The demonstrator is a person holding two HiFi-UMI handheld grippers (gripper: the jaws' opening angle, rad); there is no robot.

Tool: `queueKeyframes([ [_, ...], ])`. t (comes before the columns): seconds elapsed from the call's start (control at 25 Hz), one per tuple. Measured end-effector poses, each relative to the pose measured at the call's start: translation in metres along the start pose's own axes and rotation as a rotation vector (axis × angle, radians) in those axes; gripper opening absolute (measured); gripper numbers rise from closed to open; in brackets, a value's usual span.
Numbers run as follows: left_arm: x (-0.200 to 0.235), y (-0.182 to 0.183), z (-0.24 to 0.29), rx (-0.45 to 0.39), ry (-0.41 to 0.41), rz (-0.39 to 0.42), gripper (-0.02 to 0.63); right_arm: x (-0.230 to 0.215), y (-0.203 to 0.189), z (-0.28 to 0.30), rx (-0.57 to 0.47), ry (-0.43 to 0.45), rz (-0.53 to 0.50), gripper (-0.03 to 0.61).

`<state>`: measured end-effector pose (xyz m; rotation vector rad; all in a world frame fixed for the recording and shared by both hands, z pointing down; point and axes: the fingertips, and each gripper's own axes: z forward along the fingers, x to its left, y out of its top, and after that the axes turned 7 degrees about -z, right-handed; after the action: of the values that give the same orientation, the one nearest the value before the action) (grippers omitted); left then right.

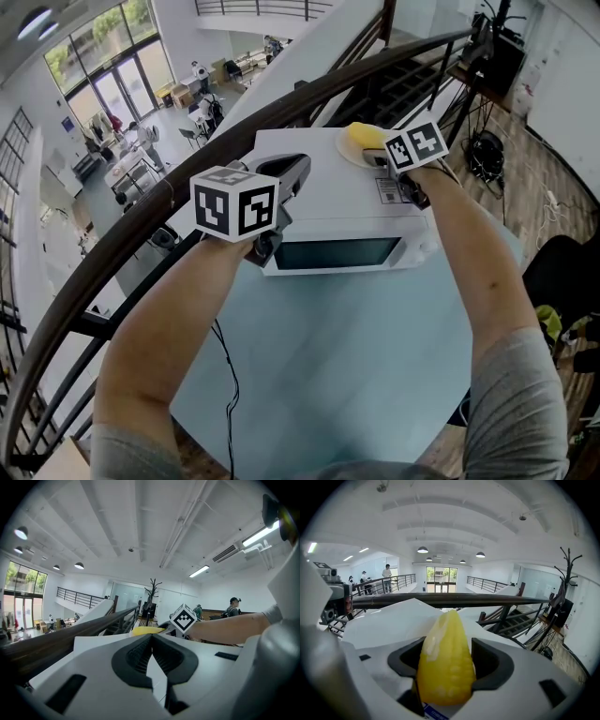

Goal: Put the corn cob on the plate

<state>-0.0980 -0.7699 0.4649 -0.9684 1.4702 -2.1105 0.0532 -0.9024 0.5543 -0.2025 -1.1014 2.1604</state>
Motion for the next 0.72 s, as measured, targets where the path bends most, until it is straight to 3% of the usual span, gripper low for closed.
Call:
queueKeyframes([
  [0.48, -0.006, 0.012, 0.000, -0.006, 0.012, 0.025, 0.018, -0.011, 0.031, -0.041, -0.167, -0.029, 0.016, 0.310],
  [0.72, -0.010, 0.020, -0.006, -0.007, 0.041, 0.021, 0.018, -0.014, 0.031, -0.081, -0.185, -0.043, 0.012, 0.310],
])
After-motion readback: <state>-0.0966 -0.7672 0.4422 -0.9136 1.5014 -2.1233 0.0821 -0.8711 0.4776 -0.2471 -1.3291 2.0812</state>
